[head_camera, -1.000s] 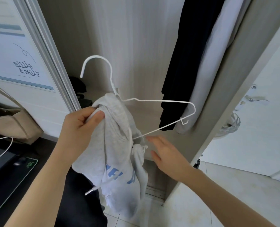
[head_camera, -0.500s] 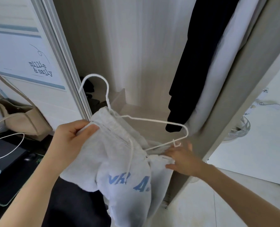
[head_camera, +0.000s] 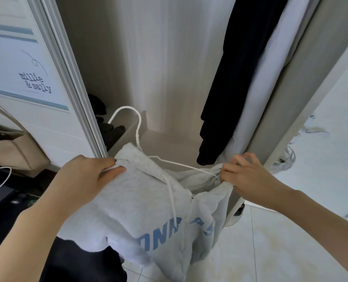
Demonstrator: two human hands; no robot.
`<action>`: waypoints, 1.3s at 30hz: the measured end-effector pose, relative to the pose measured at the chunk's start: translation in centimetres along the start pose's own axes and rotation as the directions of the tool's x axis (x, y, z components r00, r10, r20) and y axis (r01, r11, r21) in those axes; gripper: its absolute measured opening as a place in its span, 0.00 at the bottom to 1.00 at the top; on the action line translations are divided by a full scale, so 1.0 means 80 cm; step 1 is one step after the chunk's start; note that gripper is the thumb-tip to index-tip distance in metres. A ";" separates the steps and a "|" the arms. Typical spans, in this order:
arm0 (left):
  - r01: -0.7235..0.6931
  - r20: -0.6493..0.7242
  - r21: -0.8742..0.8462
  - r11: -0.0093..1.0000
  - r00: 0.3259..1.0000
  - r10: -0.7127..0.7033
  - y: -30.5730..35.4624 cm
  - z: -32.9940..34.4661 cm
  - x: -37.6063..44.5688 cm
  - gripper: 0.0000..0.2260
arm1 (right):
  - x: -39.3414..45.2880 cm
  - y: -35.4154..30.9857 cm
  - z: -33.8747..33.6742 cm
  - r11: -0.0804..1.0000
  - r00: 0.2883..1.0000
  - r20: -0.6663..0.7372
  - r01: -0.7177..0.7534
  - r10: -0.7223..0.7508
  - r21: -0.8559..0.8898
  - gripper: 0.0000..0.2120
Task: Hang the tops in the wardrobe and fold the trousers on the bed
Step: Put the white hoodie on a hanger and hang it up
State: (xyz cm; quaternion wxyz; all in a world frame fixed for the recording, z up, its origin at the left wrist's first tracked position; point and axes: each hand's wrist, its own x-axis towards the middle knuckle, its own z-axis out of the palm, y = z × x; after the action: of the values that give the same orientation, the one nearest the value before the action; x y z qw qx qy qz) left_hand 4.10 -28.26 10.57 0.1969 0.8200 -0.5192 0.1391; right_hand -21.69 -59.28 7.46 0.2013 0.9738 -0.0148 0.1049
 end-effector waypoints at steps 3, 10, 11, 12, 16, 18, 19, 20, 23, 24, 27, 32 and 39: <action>0.129 -0.024 -0.086 0.988 0.991 -0.132 -0.002 0.004 0.004 0.16 | -0.001 0.003 -0.014 1.000 1.000 -0.029 0.005 -0.005 -0.005 0.23; 0.059 0.008 -0.173 0.983 0.998 -0.059 0.003 0.003 0.002 0.15 | -0.015 0.017 -0.011 0.998 0.999 0.007 0.032 -0.032 -0.051 0.28; 0.032 0.010 -0.144 0.989 0.999 -0.031 0.003 0.004 0.002 0.17 | -0.016 0.017 -0.009 0.999 1.000 0.011 0.022 -0.022 -0.032 0.28; -0.005 -0.007 -0.101 0.995 1.000 0.004 0.003 0.007 0.003 0.19 | -0.015 0.016 -0.010 1.000 1.000 0.007 0.007 -0.007 -0.002 0.28; -0.125 -0.068 -0.015 0.992 0.990 0.123 0.025 0.032 0.009 0.25 | 0.020 -0.013 -0.046 0.984 0.990 -0.122 -0.044 0.066 0.174 0.19; -0.166 -0.090 0.028 0.986 0.982 0.168 0.042 0.052 0.014 0.27 | 0.046 -0.039 -0.071 0.952 0.962 -0.248 -0.038 0.118 0.304 0.16; -0.169 -0.097 0.049 0.984 0.980 0.173 0.049 0.061 0.016 0.26 | 0.058 -0.051 -0.083 0.921 0.937 -0.318 -0.010 0.144 0.389 0.16; -0.162 -0.113 0.052 0.985 0.979 0.167 0.054 0.067 0.017 0.26 | 0.068 -0.062 -0.093 0.882 0.904 -0.393 0.039 0.169 0.470 0.17; -0.104 -0.215 -0.053 0.993 0.972 0.090 0.062 0.063 0.017 0.25 | 0.084 -0.075 -0.121 0.782 0.798 -0.512 0.086 0.317 0.618 0.17; -0.053 -0.255 -0.119 0.991 0.967 0.021 0.062 0.054 0.015 0.24 | 0.085 -0.069 -0.119 0.780 0.786 -0.467 -0.031 0.405 0.625 0.21; 0.124 -0.311 -0.297 0.947 0.925 -0.218 0.060 0.025 0.009 0.18 | 0.077 -0.042 -0.096 0.579 0.767 0.001 -0.486 0.642 0.655 0.35; 0.118 -0.350 -0.435 0.893 0.891 -0.288 0.047 0.005 0.006 0.17 | 0.067 -0.002 -0.101 0.302 0.758 0.435 -0.612 0.485 0.730 0.12; -0.116 -0.381 -0.101 0.988 0.922 0.070 0.064 0.003 0.026 0.27 | 0.083 -0.001 -0.145 0.484 0.947 0.127 -0.262 0.295 0.835 0.09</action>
State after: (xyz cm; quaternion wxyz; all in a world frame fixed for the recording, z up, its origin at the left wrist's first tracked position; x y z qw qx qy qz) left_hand 0.35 -32.02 12.16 0.3353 0.7389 -0.5178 0.2711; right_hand -17.52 -54.55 19.19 -0.3119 0.9315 -0.1163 0.1465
